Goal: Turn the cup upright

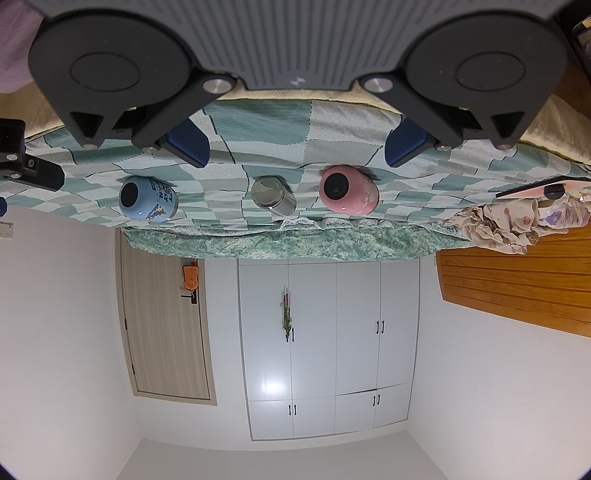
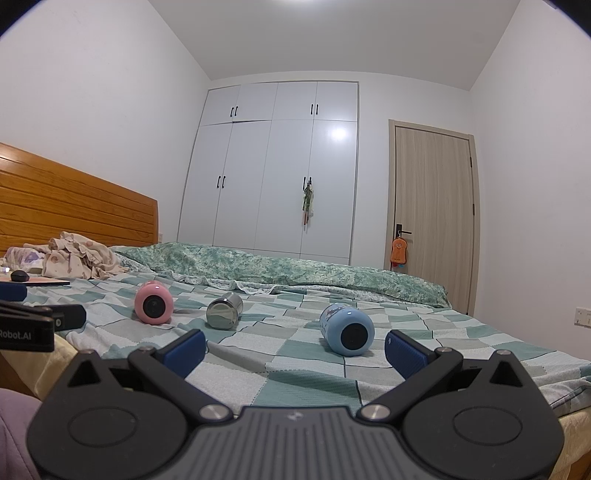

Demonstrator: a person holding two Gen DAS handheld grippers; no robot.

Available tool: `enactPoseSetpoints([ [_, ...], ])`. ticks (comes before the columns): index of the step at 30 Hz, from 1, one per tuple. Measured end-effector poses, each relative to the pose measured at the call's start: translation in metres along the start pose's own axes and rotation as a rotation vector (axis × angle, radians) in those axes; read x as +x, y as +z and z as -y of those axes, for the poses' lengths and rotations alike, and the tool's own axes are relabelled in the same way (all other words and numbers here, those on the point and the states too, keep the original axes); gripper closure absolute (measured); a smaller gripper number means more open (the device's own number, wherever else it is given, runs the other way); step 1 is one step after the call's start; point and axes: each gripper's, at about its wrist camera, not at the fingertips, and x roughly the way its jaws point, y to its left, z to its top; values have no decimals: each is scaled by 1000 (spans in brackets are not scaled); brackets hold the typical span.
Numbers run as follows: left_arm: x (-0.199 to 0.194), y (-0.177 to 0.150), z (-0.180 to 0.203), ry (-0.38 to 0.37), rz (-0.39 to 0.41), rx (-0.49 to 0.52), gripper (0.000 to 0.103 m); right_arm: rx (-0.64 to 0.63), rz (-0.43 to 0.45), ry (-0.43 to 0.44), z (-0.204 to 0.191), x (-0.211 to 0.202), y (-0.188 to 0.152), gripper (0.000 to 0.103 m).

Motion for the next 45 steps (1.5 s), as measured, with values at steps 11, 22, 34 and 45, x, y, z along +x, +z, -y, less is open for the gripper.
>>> enactPoseSetpoints([
  [11,0,0,0,0,0,0,0,0,0,0,0,0,0,0],
  [22,0,0,0,0,1,0,0,0,0,0,0,0,0,0],
  [34,1,12,-2,-10,-1,-3,0,-46,-42,42,-8,6,6,0],
  [45,34,57,-52,80,-8,-41,0,-66,-97,231,-48,67,57,0],
])
